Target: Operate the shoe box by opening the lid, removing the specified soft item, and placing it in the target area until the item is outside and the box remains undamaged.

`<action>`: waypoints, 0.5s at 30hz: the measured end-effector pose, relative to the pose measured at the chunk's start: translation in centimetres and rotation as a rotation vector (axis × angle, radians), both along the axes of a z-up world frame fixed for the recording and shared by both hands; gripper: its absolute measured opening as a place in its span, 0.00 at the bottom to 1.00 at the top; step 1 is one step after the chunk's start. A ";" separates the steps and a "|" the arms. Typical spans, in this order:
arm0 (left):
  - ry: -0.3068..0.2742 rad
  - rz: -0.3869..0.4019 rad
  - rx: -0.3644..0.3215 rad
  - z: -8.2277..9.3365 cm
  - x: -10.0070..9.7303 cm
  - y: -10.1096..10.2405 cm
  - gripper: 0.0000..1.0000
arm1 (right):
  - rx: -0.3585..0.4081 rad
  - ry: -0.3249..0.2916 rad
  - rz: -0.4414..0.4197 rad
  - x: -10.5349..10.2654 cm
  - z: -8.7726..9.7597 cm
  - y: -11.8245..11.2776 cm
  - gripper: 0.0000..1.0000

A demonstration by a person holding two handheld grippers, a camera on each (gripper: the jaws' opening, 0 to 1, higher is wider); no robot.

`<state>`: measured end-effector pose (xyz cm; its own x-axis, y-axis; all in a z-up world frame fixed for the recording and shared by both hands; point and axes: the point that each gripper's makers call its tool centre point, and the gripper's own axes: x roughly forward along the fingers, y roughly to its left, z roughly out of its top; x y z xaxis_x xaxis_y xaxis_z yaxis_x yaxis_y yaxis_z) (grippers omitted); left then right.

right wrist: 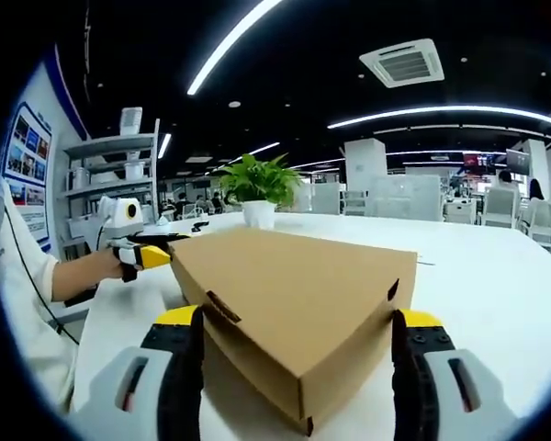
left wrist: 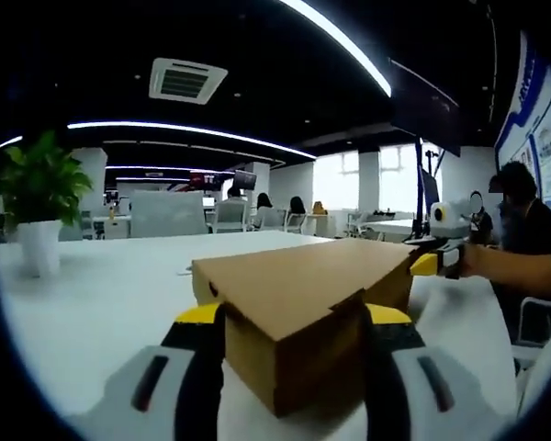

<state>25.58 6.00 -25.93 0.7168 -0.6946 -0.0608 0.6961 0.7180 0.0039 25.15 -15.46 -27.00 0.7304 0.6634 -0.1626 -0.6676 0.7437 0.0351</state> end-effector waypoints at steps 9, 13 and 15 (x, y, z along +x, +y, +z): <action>-0.016 -0.007 0.033 -0.2 0.0 0.1 0.61 | -0.113 -0.033 0.059 -0.4 -0.9 -0.6 0.83; -0.013 -0.008 0.027 0.0 0.0 0.0 0.62 | -0.105 -0.008 0.048 -0.1 -0.6 -0.6 0.82; -0.013 -0.004 0.026 0.0 0.0 -0.1 0.62 | -0.107 -0.012 0.042 -0.1 -0.7 -0.8 0.81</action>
